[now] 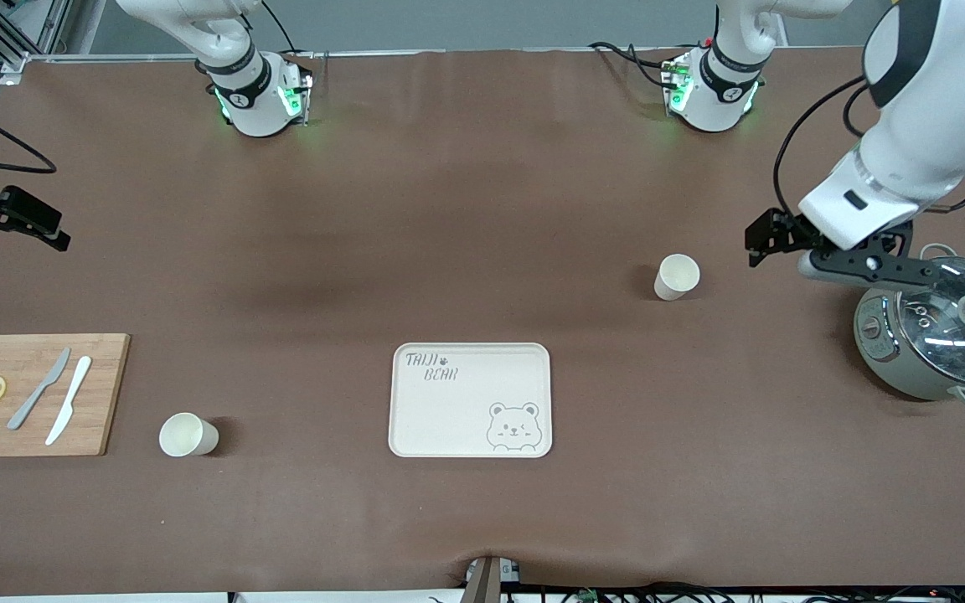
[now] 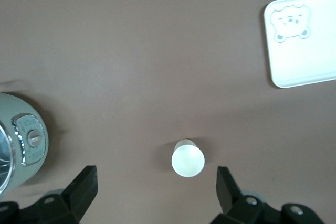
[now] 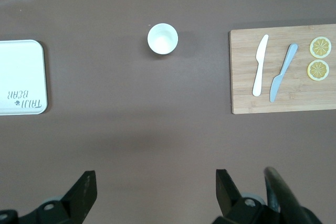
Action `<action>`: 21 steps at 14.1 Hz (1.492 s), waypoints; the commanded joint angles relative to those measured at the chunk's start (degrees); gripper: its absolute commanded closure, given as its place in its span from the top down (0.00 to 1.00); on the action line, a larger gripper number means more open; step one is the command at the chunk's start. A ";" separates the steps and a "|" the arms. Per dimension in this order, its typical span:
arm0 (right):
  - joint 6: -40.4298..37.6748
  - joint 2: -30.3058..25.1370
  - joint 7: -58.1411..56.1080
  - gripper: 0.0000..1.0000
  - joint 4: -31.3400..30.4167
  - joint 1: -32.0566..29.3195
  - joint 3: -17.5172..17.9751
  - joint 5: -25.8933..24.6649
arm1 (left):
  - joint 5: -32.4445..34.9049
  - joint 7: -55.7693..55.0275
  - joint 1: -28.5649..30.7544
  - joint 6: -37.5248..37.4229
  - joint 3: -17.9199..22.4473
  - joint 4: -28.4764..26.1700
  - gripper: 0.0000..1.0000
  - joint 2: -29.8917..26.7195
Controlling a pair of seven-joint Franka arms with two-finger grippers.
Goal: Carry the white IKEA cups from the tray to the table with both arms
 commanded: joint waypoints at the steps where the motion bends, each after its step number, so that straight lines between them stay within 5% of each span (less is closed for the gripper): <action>1: -0.33 -0.87 0.96 1.00 -0.08 0.48 -0.07 -1.00 | -1.37 0.07 0.15 -5.89 -0.20 7.30 1.00 0.82; 14: -0.33 -0.87 0.87 1.00 -0.35 0.48 0.01 -0.91 | -1.10 2.10 5.68 -12.77 0.41 9.79 1.00 -1.11; 17: -0.33 -0.95 0.87 1.00 -0.35 0.57 0.01 -0.91 | -1.72 2.53 10.61 -12.77 -3.80 9.87 1.00 -0.93; 21: -0.33 -0.95 0.87 1.00 -0.35 0.48 0.01 -0.91 | -1.72 2.97 10.61 -12.77 -3.81 9.87 1.00 -1.02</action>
